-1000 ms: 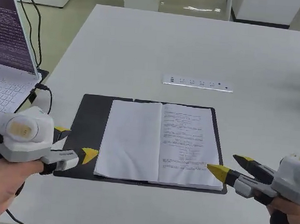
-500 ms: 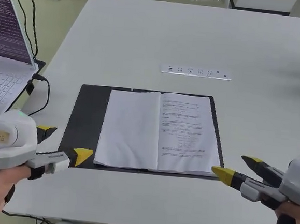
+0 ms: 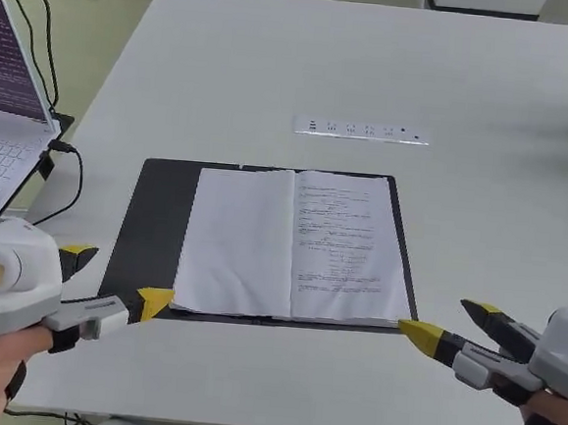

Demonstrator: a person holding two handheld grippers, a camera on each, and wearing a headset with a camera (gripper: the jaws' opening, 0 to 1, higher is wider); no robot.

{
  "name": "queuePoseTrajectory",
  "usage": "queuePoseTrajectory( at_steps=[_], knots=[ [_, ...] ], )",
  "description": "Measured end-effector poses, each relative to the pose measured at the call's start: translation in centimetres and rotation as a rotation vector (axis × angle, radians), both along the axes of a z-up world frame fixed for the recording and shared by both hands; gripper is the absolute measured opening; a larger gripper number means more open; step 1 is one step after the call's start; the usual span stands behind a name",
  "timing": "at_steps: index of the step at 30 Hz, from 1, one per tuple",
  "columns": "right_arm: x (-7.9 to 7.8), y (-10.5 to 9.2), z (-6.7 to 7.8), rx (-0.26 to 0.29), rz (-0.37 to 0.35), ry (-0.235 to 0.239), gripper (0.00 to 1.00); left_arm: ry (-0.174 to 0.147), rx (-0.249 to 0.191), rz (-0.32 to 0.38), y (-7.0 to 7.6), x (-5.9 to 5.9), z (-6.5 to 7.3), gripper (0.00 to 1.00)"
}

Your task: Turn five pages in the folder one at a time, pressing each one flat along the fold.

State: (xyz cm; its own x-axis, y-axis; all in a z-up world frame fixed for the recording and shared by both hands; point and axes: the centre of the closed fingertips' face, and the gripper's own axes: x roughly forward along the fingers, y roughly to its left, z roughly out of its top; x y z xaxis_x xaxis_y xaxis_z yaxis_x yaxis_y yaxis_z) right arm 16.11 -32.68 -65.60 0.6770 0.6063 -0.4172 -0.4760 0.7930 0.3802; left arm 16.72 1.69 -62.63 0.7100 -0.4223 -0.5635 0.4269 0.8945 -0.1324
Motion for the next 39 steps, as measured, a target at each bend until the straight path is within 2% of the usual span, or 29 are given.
queuePoseTrajectory(
  at_steps=[4, 7, 10, 21, 26, 28, 34, 39],
  knots=[
    [0.0, 0.0, 0.3, 0.004, -0.002, -0.006, 0.79, -0.001, 0.009, -0.027, -0.8, 0.3, 0.2, 0.75],
    [-0.1, 0.1, 0.6, 0.011, 0.001, -0.011, 0.79, 0.002, -0.005, -0.057, -1.9, 0.6, 0.3, 0.76],
    [-0.3, 0.3, 0.5, -0.001, 0.014, -0.007, 0.80, 0.005, 0.008, -0.092, -3.1, 0.9, 0.2, 0.76],
    [-0.5, -0.5, 0.8, 0.001, 0.001, -0.014, 0.80, 0.008, 0.017, -0.246, -9.0, 2.6, 0.0, 0.76],
    [-0.7, -1.2, 0.9, 0.002, -0.016, -0.012, 0.81, 0.008, 0.011, -0.336, -12.7, 3.3, -0.1, 0.76],
    [-0.7, -1.4, 0.9, 0.004, -0.023, -0.012, 0.81, 0.015, 0.021, -0.366, -13.8, 3.6, -0.5, 0.76],
    [-0.9, -2.1, 0.6, -0.009, -0.036, -0.003, 0.81, 0.018, 0.025, -0.426, -16.4, 4.8, -0.9, 0.75],
    [-0.9, -2.3, 0.5, -0.009, -0.040, 0.002, 0.81, 0.022, 0.006, -0.463, -18.9, 5.9, -1.5, 0.75]
  ],
)
